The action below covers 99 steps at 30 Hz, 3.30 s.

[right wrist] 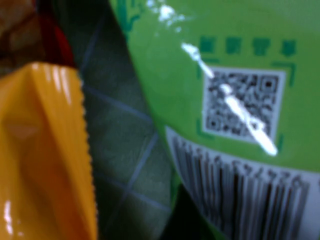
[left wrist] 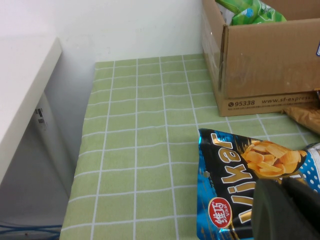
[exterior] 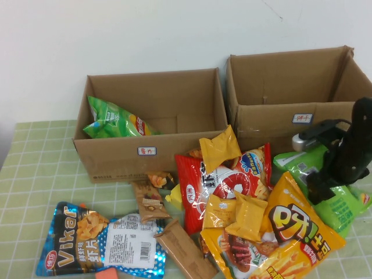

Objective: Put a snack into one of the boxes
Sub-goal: Pick up the potato chip, then place the potato chip in the potato chip box

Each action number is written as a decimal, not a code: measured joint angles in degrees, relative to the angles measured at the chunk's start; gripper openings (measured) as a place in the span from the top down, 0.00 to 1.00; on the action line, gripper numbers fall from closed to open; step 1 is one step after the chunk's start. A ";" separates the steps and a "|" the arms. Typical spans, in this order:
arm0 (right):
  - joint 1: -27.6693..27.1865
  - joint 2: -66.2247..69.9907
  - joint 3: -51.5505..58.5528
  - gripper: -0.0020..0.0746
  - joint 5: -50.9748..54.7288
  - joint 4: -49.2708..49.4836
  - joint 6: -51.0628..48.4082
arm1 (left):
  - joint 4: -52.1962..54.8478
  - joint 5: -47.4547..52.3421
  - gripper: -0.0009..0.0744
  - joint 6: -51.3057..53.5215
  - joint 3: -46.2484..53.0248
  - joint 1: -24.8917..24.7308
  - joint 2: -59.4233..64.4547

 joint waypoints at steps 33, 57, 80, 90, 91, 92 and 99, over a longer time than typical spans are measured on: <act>-0.22 -45.72 -1.74 0.56 16.31 27.23 -11.30 | 0.00 0.00 0.99 0.00 0.00 0.00 0.00; 0.01 -37.36 -1.74 0.57 9.85 91.14 -68.48 | 0.00 0.00 0.99 0.00 0.00 0.00 0.00; 5.10 -8.70 -14.52 0.57 -0.58 92.18 -82.92 | 0.00 0.00 0.99 0.16 0.00 0.00 0.00; 5.10 0.75 -16.78 0.57 -1.16 92.39 -82.92 | 0.00 0.00 0.99 0.16 0.00 0.00 0.00; 5.10 1.27 -16.78 0.57 -1.25 92.39 -82.92 | 0.00 0.00 0.99 0.16 0.00 0.00 0.00; 5.10 1.89 -16.78 0.57 -1.30 92.39 -82.92 | 0.00 0.00 0.99 0.16 0.00 0.00 0.00; 5.61 4.32 -17.64 0.57 -3.38 92.62 -83.55 | 0.00 0.00 0.99 0.16 0.00 0.00 0.00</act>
